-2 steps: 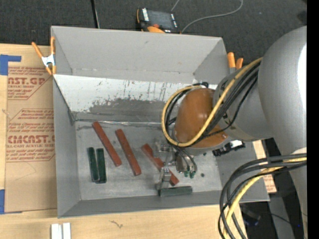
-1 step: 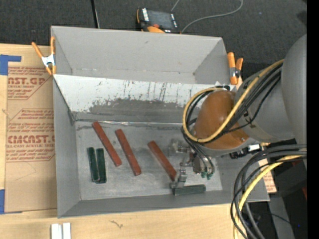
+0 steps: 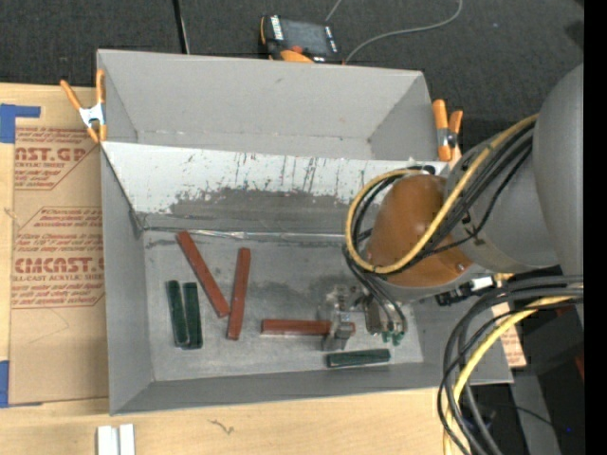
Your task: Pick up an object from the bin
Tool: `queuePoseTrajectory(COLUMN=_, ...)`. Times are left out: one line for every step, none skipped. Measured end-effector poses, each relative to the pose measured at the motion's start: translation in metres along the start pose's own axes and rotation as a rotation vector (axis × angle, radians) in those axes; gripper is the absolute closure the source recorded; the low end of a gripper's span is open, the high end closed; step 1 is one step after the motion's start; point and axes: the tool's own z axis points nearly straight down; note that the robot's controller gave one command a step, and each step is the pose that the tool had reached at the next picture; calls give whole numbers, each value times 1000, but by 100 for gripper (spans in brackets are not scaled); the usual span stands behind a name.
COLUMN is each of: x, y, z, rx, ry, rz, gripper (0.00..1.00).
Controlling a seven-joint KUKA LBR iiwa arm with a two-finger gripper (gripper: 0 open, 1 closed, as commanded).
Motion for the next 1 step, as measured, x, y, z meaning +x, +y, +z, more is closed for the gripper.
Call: queuePoseTrajectory(x=-34, y=-19, z=-130, rx=1, ry=-10, rz=-37, gripper=100)
